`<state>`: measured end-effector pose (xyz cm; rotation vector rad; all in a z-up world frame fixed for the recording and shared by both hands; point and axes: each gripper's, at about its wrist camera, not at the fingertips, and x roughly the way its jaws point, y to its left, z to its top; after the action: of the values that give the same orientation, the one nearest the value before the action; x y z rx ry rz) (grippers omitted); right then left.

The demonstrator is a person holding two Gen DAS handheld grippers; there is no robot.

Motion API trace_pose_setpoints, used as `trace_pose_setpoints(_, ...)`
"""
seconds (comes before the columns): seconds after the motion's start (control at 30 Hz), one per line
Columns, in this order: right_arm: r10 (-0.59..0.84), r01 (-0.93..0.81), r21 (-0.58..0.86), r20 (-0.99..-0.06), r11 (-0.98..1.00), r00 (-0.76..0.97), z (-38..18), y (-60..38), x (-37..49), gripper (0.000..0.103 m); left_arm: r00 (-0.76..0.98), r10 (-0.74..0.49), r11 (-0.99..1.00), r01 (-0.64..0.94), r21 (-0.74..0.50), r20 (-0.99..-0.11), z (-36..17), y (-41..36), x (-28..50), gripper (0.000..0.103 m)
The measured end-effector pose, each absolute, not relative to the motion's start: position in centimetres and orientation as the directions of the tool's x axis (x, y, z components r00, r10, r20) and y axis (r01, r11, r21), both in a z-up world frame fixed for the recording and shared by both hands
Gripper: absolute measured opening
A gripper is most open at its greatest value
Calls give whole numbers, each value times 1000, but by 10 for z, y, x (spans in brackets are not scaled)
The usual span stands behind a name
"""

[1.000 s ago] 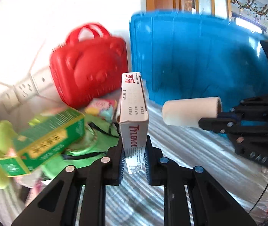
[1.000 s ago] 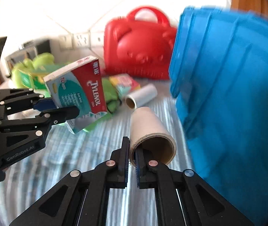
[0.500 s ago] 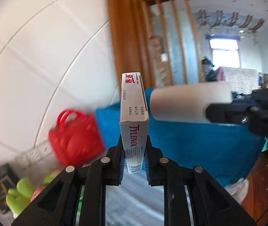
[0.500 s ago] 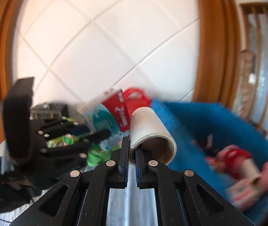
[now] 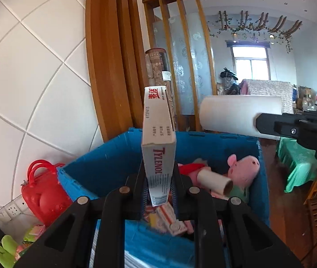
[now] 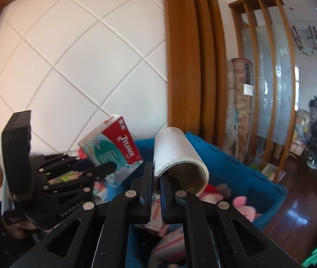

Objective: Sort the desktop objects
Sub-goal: 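Carry the Tylenol box and roller tube over the blue crate and release both, then move both tools back to the items on the bed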

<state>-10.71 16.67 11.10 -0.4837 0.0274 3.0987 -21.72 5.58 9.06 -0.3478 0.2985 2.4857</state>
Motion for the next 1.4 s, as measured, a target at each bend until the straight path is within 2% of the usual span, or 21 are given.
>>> trace_pose_setpoints(0.1,-29,9,62,-327,-998,-945,115,203,-128,6,-811,491,-820,-553,145,-318,98,85,-233,24)
trace_pose_setpoints(0.13,-37,17,61,-346,-998,-937,115,212,-138,8,-823,464,-836,-530,145,-328,101,94,-242,40)
trace_pose_setpoints(0.17,-36,14,62,-357,-998,-934,117,222,-155,14,-843,419,-862,-486,145,-336,104,100,-250,64)
trace_pose_setpoints(0.2,-29,6,63,-360,-998,-932,118,231,-164,22,-864,376,-886,-441,142,-335,107,103,-257,75)
trace_pose_setpoints(0.23,-29,5,64,-379,-998,-925,117,239,-174,43,-885,341,-907,-399,137,-318,111,105,-260,82)
trace_pose_setpoints(0.27,-31,1,75,-398,-997,-917,119,247,-183,58,-898,322,-918,-373,132,-299,116,106,-261,82)
trace_pose_setpoints(0.53,-60,32,92,-318,-995,-946,127,272,-170,71,-932,238,-951,-281,132,-273,124,101,-255,82)
trace_pose_setpoints(0.67,-65,40,81,-341,-996,-938,116,265,-160,75,-934,218,-953,-266,145,-282,118,102,-248,82)
trace_pose_setpoints(0.83,-30,14,48,-351,-999,-936,101,254,-148,75,-933,208,-957,-256,136,-295,109,96,-234,82)
trace_pose_setpoints(1.1,-39,16,68,-355,-998,-934,92,245,-134,79,-945,174,-969,-215,124,-275,103,78,-214,82)
trace_pose_setpoints(1.4,-13,-26,106,-356,-994,-934,90,224,-114,81,-941,173,-968,-218,128,-291,94,34,-194,82)
